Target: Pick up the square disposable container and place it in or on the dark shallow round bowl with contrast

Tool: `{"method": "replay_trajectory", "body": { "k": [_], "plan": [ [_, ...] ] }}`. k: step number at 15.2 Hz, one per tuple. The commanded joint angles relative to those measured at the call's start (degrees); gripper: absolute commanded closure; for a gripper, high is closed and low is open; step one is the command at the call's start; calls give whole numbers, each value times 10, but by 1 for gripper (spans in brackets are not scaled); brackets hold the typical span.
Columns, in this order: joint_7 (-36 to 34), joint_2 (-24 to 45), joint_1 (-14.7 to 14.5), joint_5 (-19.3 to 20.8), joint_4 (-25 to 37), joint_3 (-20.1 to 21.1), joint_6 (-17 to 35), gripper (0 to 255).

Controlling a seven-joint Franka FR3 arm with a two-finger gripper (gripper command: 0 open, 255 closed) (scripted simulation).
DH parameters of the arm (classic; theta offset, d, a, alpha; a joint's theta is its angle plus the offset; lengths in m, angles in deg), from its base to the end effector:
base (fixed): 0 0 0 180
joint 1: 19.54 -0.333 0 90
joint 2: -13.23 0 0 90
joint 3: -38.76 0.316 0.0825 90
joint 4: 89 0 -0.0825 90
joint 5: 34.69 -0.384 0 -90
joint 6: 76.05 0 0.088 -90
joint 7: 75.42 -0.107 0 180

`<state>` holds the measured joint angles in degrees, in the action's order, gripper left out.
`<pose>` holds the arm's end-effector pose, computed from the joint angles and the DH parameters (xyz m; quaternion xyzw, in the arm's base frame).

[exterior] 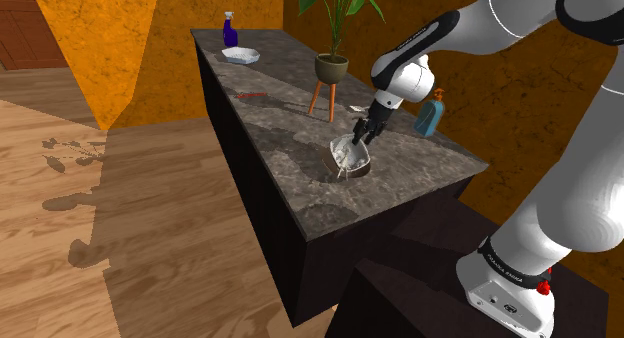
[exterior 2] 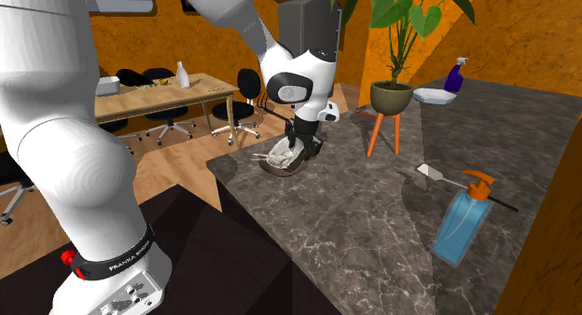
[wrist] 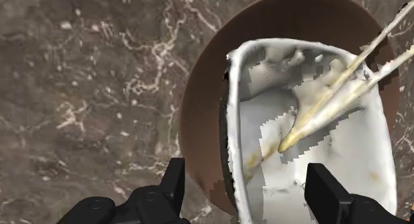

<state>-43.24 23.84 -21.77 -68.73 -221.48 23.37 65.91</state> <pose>0.5074 -0.1216 0.2654 -0.9855 0.0678 -0.0590 0.1438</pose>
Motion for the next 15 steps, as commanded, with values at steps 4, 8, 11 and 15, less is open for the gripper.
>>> {"method": "replay_trajectory", "body": {
  "k": [4, 8, 11, 15],
  "plan": [
    [0, 0, 0, 0, 0, 0, 0, 0],
    [-39, -61, 4, 59, 2, -21, -55, 0],
    [-39, -61, 4, 59, 2, -21, -55, 0],
    [-39, -61, 4, 59, 2, -21, -55, 0]
  ]
}}
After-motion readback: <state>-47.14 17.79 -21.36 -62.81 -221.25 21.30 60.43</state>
